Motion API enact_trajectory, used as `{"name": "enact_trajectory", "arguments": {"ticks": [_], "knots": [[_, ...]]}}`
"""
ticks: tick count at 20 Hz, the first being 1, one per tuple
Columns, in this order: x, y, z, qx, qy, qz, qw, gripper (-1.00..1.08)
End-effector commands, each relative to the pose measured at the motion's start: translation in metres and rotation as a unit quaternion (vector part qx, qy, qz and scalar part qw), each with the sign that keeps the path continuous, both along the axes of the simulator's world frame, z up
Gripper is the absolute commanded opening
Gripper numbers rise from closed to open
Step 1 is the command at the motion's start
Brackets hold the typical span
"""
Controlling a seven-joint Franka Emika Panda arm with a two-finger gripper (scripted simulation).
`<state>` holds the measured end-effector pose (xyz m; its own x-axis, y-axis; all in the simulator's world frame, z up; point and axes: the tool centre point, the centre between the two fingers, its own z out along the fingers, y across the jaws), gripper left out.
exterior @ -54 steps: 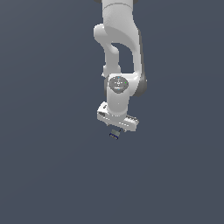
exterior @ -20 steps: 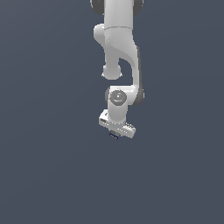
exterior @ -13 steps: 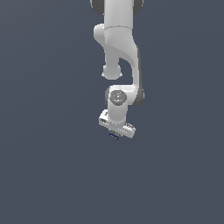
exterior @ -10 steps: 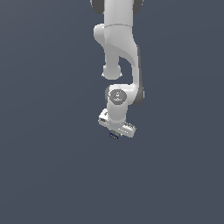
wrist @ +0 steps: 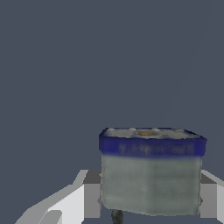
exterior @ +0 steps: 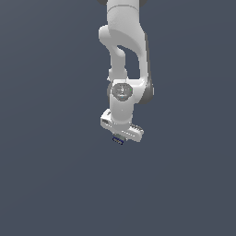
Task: Pick up the object and move it to a goal position.
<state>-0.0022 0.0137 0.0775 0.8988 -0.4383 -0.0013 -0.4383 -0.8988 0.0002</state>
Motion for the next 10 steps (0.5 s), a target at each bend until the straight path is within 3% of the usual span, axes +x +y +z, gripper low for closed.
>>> {"name": "enact_trajectory", "arguments": {"ticks": [1, 10], "knots": [[0.005, -0.004, 0.023, 0.0, -0.001, 0.0, 1.0, -1.0], [0.028, -0.018, 0.119, 0.0, -0.001, 0.0, 1.0, -1.0]]}}
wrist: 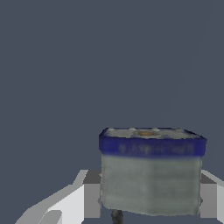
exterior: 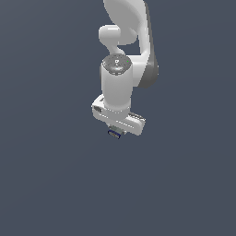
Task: Pick up the object and move it to a goal position.
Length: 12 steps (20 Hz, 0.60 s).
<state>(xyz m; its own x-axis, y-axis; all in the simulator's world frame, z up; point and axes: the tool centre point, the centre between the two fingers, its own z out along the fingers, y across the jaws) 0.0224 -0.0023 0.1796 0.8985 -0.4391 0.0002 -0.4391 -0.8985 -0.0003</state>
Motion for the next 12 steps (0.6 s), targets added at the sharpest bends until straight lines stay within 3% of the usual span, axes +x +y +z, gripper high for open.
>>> {"name": "enact_trajectory", "arguments": {"ticks": [1, 12], "knots": [[0.006, -0.004, 0.027, 0.0, 0.0, 0.0, 1.0, -1.0], [0.034, -0.02, 0.133, 0.0, 0.0, 0.0, 1.0, -1.0]]}}
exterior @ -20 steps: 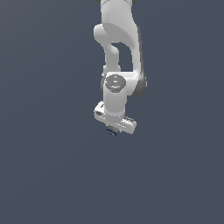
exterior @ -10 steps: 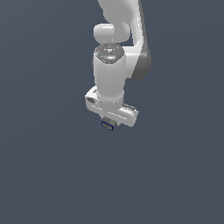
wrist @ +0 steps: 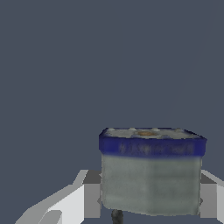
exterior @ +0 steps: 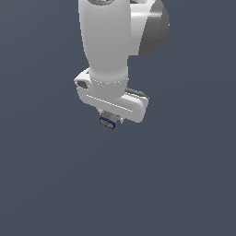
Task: Pick up the object and move it to a goal position.
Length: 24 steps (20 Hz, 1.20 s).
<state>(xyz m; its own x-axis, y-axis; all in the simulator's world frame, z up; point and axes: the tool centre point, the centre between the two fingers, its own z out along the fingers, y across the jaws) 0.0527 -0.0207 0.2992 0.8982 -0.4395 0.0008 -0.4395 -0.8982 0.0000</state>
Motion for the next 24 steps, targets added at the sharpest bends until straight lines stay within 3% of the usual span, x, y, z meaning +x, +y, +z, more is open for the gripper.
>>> {"name": "enact_trajectory", "arguments": {"ticks": [1, 13, 24], "knots": [[0.005, -0.003, 0.022, 0.0, 0.0, 0.0, 1.0, -1.0], [0.027, -0.014, 0.097, 0.0, 0.0, 0.0, 1.0, -1.0], [0.039, -0.02, 0.131, 0.0, 0.0, 0.0, 1.0, -1.0]]}}
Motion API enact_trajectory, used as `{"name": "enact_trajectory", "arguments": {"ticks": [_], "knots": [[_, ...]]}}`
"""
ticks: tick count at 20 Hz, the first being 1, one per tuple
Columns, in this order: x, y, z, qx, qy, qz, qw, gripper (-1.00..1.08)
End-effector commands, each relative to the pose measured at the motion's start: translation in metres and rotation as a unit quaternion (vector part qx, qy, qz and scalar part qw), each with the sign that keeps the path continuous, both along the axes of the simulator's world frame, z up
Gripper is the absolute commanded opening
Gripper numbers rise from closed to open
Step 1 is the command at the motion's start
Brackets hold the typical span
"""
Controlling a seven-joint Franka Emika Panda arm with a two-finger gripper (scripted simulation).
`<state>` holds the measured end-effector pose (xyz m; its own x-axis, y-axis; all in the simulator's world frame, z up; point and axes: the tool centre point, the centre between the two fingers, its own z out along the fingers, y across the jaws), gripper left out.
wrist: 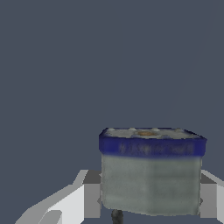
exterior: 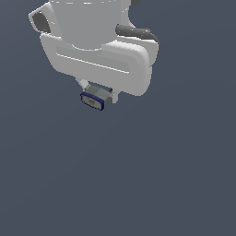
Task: Pick up the object and move it to a goal position.
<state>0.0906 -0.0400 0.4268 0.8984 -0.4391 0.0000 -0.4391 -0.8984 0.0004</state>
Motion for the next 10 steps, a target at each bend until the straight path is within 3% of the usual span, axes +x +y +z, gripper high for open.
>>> {"name": "enact_trajectory", "arguments": {"ticks": [1, 10], "knots": [[0.0017, -0.0006, 0.0049, 0.0, 0.0, 0.0, 1.0, -1.0], [0.004, -0.0015, 0.0108, 0.0, 0.0, 0.0, 1.0, -1.0]]}}
